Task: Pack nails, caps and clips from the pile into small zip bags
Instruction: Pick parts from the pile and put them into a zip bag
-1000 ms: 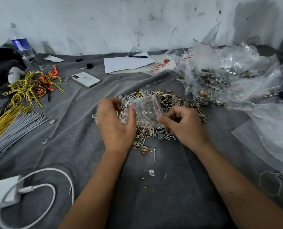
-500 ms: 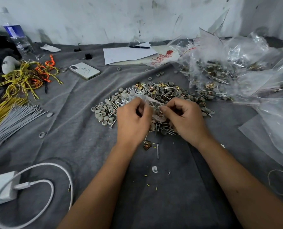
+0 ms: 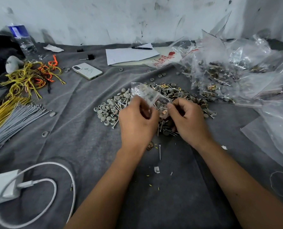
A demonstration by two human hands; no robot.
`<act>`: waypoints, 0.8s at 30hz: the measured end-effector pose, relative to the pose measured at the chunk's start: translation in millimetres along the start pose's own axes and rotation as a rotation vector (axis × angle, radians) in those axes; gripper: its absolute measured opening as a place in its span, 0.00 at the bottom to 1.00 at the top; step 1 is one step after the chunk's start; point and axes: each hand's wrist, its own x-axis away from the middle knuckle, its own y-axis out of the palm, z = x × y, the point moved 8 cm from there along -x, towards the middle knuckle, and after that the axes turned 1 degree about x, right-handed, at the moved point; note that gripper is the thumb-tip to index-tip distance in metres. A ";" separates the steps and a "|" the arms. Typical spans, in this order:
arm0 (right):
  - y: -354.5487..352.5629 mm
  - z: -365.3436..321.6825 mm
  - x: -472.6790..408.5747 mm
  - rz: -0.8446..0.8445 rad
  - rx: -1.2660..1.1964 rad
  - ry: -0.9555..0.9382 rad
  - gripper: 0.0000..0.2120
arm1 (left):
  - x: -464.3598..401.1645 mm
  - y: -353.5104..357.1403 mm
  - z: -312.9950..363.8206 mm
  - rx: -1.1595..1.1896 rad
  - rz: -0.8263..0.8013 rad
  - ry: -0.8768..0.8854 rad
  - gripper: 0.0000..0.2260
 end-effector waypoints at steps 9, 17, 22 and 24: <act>5.1 -16.0 1.9 -0.231 0.220 -0.250 0.10 | -27.0 -61.5 24.3 -0.084 0.160 0.169 0.07; 9.1 -2.3 4.9 -0.438 0.534 -0.203 0.14 | -60.7 -40.4 24.3 -0.536 -0.332 0.026 0.07; 10.0 -4.3 5.6 -0.411 0.536 -0.204 0.10 | -24.7 17.3 1.4 -0.241 -0.462 -0.012 0.05; 4.1 -9.5 3.7 -0.329 0.437 -0.215 0.11 | -16.7 24.4 -7.6 -0.177 -0.461 -0.020 0.06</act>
